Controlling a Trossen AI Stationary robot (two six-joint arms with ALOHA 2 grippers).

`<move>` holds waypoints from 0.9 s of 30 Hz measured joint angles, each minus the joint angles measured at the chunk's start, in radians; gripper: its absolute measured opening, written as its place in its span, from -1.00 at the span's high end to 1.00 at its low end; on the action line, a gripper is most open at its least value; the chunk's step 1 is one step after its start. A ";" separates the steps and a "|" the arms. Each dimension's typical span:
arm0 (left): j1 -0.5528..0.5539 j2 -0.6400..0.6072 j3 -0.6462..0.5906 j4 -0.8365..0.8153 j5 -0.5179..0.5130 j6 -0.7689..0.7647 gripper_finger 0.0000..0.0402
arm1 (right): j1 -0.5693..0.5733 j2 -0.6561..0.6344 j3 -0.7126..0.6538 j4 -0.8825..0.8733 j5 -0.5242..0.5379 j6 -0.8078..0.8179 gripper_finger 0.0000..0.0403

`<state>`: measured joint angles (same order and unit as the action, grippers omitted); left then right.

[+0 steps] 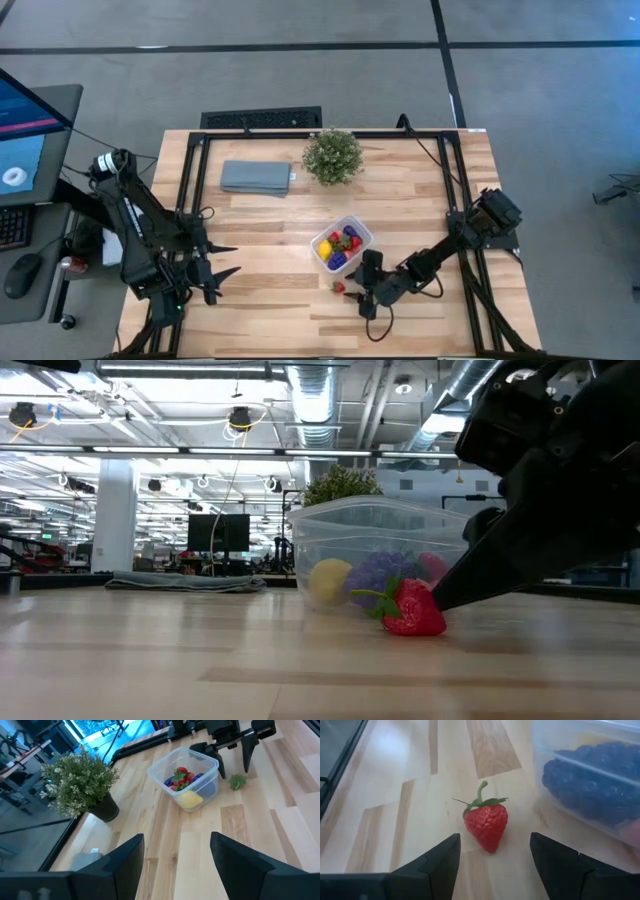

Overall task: Pick and placing Produce into tupperware
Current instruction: Put the red strawberry into the transparent bin

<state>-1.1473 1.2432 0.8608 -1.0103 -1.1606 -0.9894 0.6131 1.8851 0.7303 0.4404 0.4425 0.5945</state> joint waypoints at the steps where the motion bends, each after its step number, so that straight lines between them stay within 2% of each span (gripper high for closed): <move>1: 0.000 0.000 0.000 0.000 0.000 0.000 -0.10 | 0.002 0.000 0.000 0.004 0.000 0.000 -0.32; 27: 0.000 0.000 0.000 0.034 -0.003 0.001 -0.10 | 0.004 0.002 0.027 -0.006 0.001 -0.027 -0.32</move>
<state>-1.1473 1.2434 0.8608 -0.9764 -1.1633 -0.9886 0.6174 1.8866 0.7576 0.4342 0.4435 0.5671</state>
